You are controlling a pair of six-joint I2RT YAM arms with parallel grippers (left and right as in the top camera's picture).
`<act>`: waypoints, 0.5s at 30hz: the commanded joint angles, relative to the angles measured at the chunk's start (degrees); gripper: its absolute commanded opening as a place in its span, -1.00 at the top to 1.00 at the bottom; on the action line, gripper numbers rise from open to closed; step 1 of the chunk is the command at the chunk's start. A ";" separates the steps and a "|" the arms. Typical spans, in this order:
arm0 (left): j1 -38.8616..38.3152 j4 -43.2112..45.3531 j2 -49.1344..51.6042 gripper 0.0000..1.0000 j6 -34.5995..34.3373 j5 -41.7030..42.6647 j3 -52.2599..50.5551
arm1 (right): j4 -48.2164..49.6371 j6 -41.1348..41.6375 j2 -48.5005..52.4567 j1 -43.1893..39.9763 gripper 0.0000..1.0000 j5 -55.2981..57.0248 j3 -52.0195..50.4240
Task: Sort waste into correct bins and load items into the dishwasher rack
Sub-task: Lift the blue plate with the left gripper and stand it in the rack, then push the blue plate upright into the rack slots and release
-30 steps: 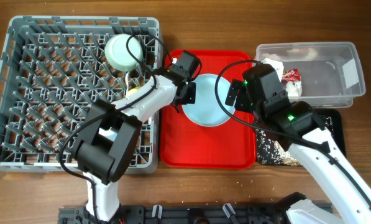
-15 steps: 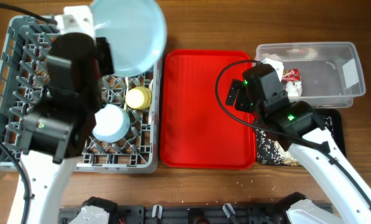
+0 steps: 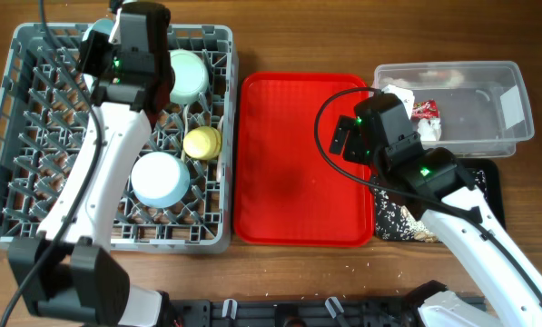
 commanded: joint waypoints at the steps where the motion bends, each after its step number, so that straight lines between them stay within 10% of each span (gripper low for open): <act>1: 0.26 0.92 2.29 0.92 4.24 -4.72 -0.09 | 0.09 -0.04 0.11 -0.13 -1.00 -0.11 0.26; 15: 0.20 2.82 3.02 0.92 2.10 1.16 -5.05 | 0.09 -0.04 0.11 -0.13 -1.00 -0.13 0.26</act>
